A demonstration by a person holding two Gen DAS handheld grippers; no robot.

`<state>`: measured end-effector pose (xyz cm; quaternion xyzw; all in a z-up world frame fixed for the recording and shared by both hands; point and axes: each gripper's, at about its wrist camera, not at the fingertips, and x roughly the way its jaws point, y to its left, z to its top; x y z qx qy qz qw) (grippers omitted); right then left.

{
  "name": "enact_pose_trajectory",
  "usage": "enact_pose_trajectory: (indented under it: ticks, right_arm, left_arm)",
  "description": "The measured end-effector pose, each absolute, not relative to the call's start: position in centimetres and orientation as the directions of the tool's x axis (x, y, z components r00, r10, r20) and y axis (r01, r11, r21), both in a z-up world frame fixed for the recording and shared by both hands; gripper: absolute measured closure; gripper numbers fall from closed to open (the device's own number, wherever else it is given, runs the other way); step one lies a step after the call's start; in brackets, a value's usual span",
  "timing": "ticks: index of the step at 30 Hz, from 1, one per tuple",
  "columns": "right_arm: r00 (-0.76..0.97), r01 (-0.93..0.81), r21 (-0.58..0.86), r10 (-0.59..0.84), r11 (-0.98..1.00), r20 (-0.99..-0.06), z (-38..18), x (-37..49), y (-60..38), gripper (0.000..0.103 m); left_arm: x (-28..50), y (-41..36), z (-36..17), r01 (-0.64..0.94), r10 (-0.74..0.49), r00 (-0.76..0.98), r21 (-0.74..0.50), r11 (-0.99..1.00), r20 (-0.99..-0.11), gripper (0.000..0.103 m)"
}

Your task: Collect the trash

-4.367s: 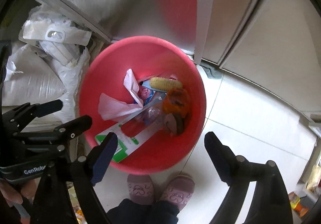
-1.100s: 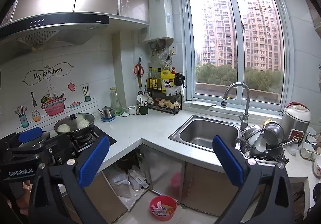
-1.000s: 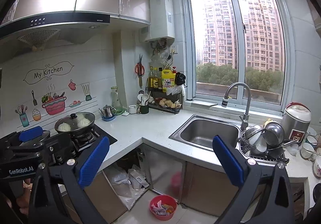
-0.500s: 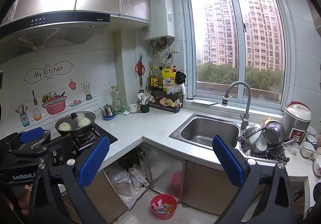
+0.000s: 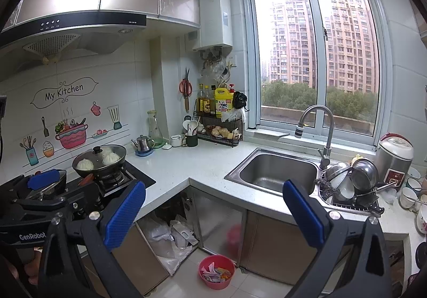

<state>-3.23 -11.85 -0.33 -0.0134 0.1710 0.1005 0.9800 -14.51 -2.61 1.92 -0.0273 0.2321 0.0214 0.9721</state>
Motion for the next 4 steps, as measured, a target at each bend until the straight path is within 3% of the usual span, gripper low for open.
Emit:
enact_pose_trajectory:
  ticks: [4]
  right_arm:
    - [0.92,-0.203,0.01,0.194,0.979,-0.341,-0.28,-3.24,-11.7,0.001]
  left_arm:
    - [-14.6,-2.73,2.07,-0.051,0.031,0.894,-0.033,0.998,-0.447,0.0]
